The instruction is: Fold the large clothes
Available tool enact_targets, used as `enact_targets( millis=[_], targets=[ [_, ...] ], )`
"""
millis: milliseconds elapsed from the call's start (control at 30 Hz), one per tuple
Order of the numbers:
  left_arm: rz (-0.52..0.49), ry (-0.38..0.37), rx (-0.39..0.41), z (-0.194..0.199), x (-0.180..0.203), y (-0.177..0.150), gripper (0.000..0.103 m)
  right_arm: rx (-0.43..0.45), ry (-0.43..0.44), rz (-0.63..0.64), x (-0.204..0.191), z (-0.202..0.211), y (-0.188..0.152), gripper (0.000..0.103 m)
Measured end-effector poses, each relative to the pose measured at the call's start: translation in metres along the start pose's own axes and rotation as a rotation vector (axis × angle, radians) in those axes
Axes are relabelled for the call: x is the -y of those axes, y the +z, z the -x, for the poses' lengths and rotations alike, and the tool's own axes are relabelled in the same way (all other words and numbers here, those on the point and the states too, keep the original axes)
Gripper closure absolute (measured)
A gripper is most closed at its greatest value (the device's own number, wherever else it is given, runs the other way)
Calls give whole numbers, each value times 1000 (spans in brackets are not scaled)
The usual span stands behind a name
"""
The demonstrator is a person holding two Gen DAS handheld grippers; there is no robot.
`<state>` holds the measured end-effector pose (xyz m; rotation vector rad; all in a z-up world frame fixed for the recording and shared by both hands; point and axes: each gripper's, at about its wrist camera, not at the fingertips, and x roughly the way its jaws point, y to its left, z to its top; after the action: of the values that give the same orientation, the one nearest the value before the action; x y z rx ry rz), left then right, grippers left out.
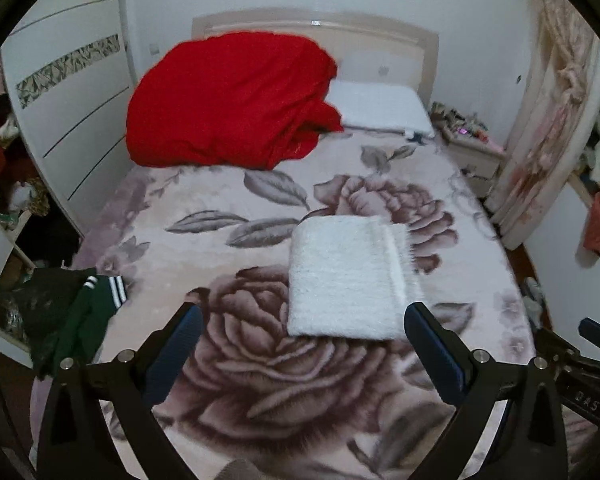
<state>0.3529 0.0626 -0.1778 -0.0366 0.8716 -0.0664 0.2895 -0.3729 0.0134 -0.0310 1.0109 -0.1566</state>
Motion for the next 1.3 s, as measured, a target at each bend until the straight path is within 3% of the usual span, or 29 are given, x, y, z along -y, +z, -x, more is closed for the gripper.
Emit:
enact_targets(
  millis=[133,300,567,933,1300],
  targets=[
    [-4,8,25,82,8,-6,0,59,13,17,7,100,-11,16],
    [19,34,71,154,15,-12,0,163,16,46,13,212,-26,16],
    [22,78,161,237,24,-22,0,274,51,47,21,322,-52,16],
    [20,89,201,272,25,-40,0,342,72,61,19,399,-86,16],
    [19,117,243,296,27,-54,0,376,66,76,30,415,-96,13]
  ],
)
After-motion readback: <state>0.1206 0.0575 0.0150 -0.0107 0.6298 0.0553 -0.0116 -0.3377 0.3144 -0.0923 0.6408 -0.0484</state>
